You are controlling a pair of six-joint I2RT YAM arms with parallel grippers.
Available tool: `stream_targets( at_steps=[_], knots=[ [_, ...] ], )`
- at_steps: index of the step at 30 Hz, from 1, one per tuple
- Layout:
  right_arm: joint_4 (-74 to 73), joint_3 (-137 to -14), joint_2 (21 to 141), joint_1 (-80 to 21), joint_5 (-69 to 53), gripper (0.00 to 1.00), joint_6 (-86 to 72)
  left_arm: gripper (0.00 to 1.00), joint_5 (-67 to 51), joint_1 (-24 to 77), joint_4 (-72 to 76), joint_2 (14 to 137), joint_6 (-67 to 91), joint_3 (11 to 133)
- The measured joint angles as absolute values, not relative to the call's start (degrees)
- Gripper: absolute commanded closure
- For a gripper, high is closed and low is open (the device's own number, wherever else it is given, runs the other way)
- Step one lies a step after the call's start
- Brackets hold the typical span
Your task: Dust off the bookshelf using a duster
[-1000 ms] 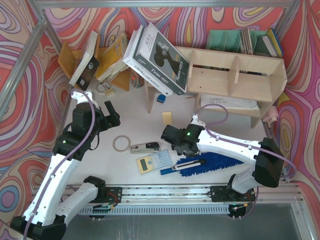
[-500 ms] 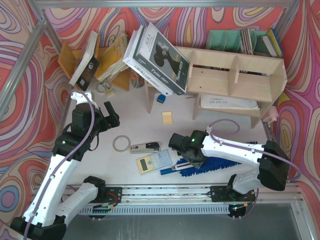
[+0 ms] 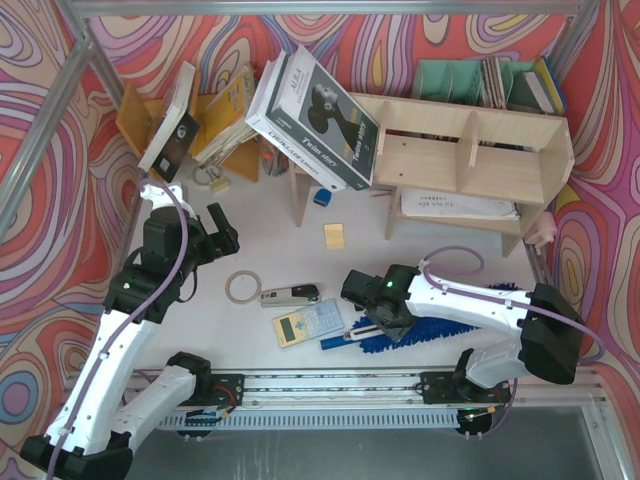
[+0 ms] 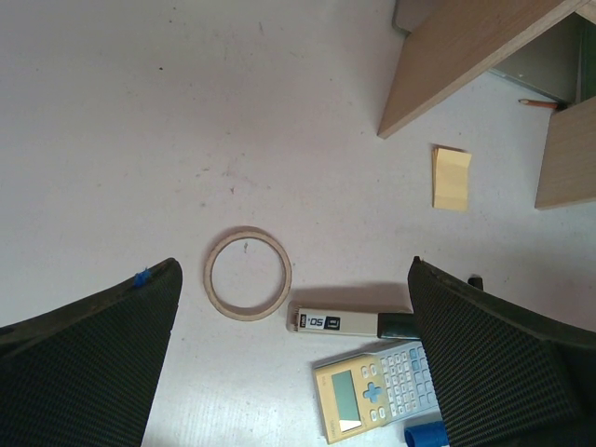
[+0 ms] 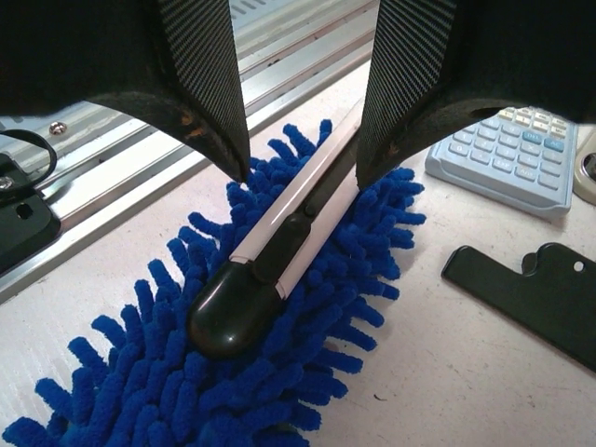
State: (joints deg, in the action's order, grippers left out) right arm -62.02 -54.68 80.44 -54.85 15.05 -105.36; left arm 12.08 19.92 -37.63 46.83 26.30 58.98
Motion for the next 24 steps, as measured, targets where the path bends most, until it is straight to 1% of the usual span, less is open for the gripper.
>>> stream_targets(
  at_steps=[6, 17, 24],
  knots=[
    [-60.4, -52.1, 80.4, -54.8, 15.5, 0.49, -106.5, 0.02, 12.1, 19.9, -37.6, 46.8, 26.3, 59.0],
    [-55.9, -51.1, 82.4, -53.5, 16.5, 0.5, -105.9, 0.02, 12.1, 19.9, -37.6, 46.8, 26.3, 59.0],
    [-55.3, -51.0, 83.7, -52.9, 16.5, 0.59, -105.2, 0.01, 12.1, 19.9, -37.6, 46.8, 26.3, 59.0]
  ],
)
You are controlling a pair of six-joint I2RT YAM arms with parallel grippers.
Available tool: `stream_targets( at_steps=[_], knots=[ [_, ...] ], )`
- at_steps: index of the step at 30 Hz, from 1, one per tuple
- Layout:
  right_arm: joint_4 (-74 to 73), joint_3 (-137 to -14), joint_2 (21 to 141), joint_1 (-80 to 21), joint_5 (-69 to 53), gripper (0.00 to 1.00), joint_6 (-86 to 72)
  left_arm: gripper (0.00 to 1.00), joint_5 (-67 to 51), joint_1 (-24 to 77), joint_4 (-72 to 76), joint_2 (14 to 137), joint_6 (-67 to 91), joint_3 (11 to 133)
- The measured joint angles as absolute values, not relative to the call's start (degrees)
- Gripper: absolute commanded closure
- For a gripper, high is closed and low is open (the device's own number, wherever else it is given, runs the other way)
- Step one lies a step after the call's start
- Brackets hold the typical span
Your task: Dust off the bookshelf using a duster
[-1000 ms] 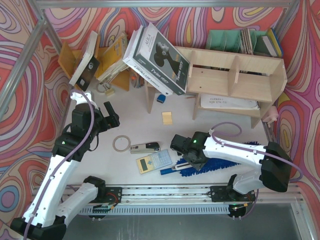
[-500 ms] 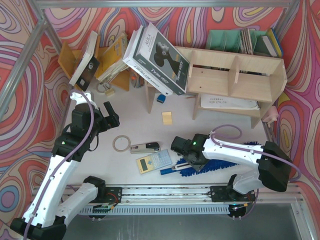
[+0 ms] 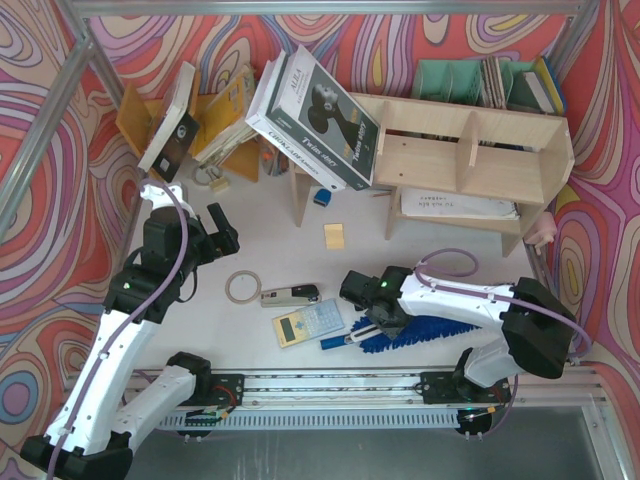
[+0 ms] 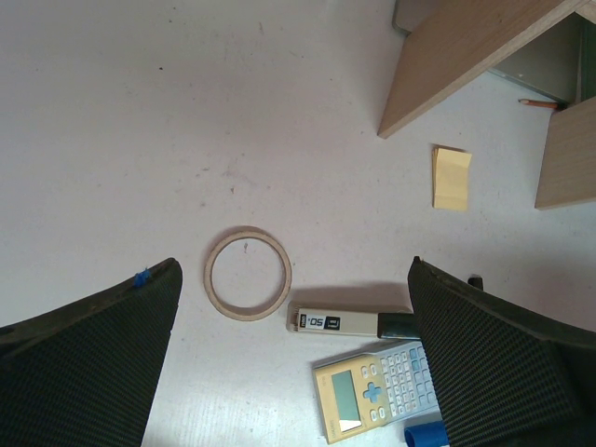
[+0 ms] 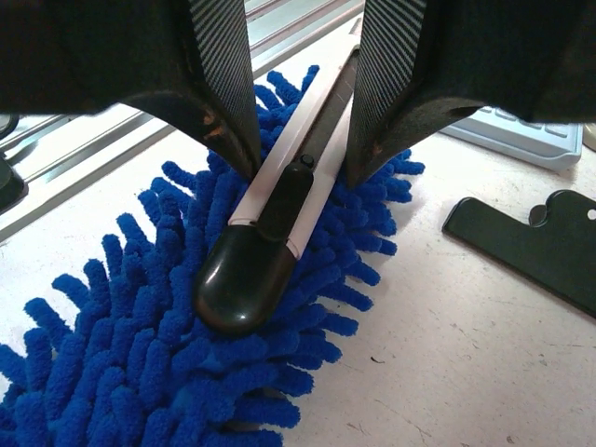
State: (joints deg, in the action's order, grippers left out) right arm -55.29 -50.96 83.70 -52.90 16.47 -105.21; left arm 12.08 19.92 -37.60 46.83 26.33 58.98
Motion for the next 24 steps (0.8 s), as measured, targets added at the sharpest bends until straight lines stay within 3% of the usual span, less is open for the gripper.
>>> stream_targets(
  at_steps=[9, 18, 24],
  knots=[
    [-55.3, -50.9, 83.9, -52.8, 16.8, 0.65, -105.4, 0.01, 12.1, 19.9, -37.6, 46.8, 26.3, 59.0],
    [-54.1, -49.9, 82.6, -52.8, 17.7, 0.83, -105.9, 0.01, 12.1, 19.9, -37.6, 46.8, 26.3, 59.0],
    [-52.2, -48.9, 80.8, -52.3, 19.0, 0.85, -105.9, 0.01, 12.1, 19.9, -37.6, 46.8, 26.3, 59.0]
  ],
)
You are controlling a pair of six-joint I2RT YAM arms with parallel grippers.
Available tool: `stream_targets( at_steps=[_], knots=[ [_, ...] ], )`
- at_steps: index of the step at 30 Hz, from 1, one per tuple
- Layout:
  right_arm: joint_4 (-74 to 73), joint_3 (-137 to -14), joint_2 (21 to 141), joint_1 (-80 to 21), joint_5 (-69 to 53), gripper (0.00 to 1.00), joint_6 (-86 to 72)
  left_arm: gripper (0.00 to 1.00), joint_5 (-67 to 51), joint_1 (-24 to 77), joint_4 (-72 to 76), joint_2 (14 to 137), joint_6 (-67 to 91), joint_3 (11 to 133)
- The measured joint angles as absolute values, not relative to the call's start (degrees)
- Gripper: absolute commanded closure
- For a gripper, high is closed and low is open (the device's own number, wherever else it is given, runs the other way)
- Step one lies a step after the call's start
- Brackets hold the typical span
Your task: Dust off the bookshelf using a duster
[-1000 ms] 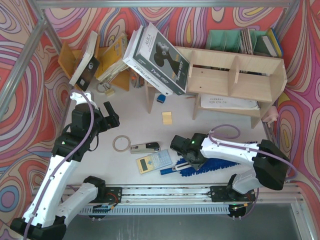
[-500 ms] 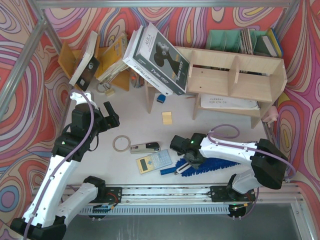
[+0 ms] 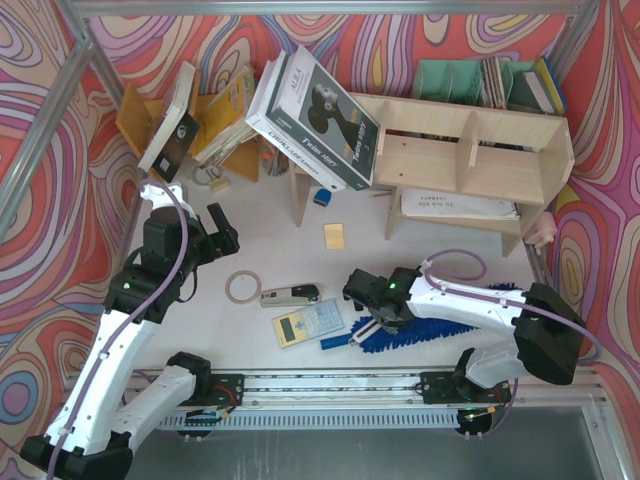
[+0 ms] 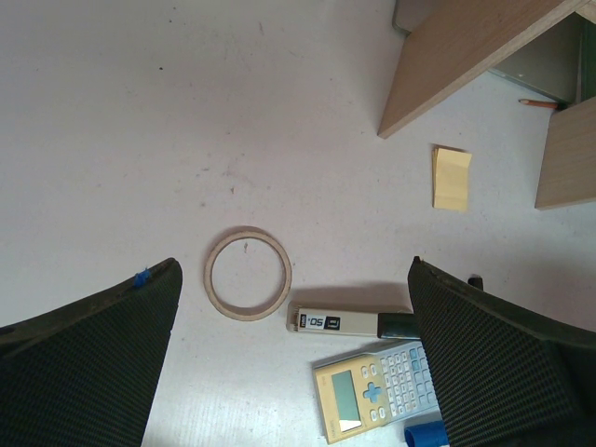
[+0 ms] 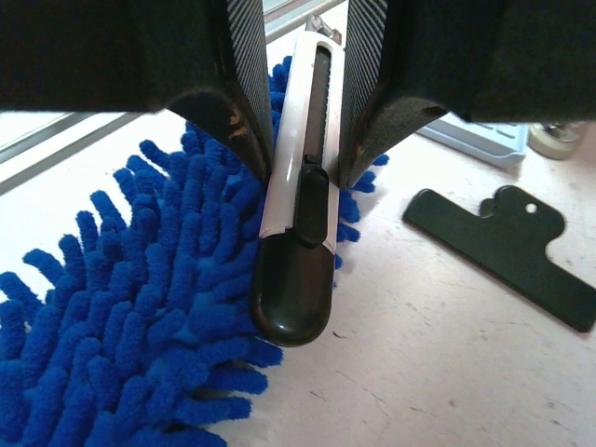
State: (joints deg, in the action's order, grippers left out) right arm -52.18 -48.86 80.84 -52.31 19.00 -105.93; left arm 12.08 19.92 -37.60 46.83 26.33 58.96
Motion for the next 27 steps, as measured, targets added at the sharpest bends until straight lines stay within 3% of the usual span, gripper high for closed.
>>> stream_targets(
  at_steps=[27],
  knots=[
    [-42.4, -48.9, 80.9, -43.3, 26.4, 0.88, -101.2, 0.01, 12.1, 19.9, -37.6, 46.9, 26.3, 59.0]
  ],
)
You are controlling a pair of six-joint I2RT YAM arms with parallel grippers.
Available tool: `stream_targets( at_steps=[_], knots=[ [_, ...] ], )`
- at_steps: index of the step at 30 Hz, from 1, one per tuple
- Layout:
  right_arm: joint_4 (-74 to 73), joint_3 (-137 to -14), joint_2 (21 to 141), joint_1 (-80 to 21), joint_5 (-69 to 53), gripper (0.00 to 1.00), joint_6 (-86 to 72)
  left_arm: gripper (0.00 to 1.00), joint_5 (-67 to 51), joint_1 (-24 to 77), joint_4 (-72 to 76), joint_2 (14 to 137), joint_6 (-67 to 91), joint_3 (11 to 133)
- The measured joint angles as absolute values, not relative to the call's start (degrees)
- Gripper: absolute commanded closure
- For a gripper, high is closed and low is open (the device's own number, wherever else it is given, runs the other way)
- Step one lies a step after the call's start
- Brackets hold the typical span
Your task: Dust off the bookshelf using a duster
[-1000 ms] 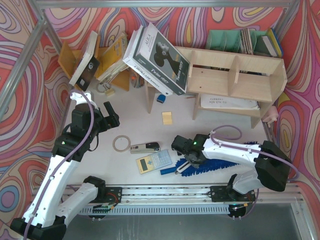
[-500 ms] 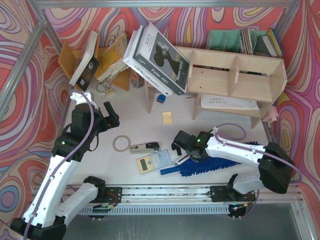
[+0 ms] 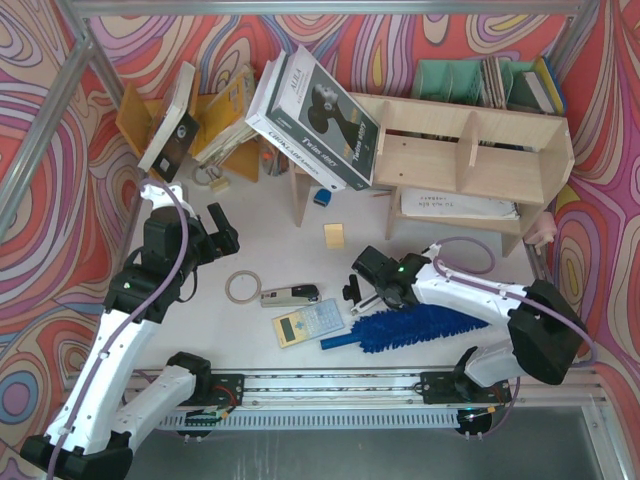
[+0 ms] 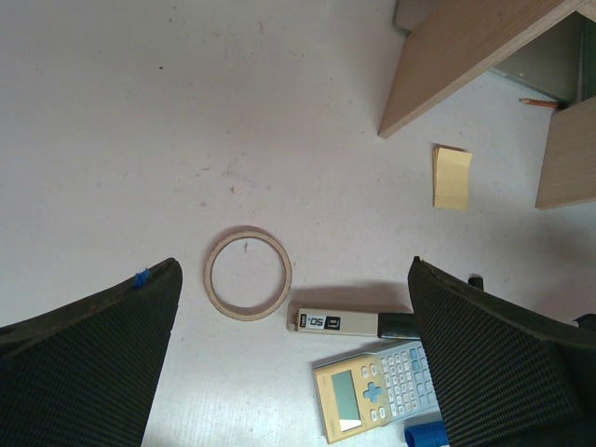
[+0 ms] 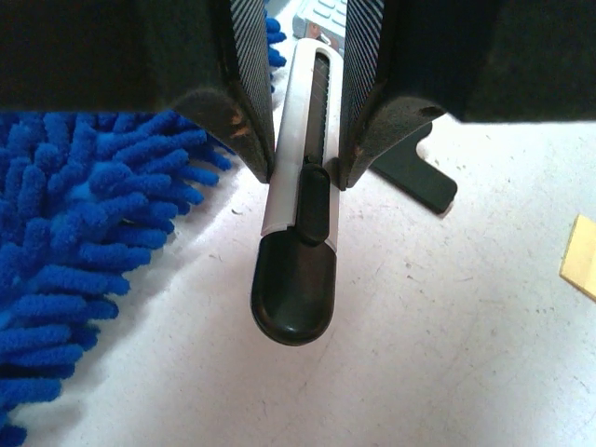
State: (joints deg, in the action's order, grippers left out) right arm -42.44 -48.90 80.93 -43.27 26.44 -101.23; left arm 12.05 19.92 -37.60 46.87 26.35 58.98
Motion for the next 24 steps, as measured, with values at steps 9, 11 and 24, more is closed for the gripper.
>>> stream_targets(
  at_steps=[9, 11, 24],
  knots=[
    [-38.5, -48.2, 81.6, -38.1, 27.0, 0.86, -97.1, 0.02, 12.1, 19.9, -37.6, 47.4, 26.3, 59.0],
    [-37.6, -47.5, 81.6, -37.2, 27.0, 0.86, -96.3, 0.01, 12.1, 19.9, -37.6, 47.4, 26.3, 59.0],
    [-34.9, -45.6, 81.7, -34.2, 27.0, 0.39, -94.0, 0.02, 12.1, 19.9, -37.6, 47.6, 26.3, 59.0]
  ],
)
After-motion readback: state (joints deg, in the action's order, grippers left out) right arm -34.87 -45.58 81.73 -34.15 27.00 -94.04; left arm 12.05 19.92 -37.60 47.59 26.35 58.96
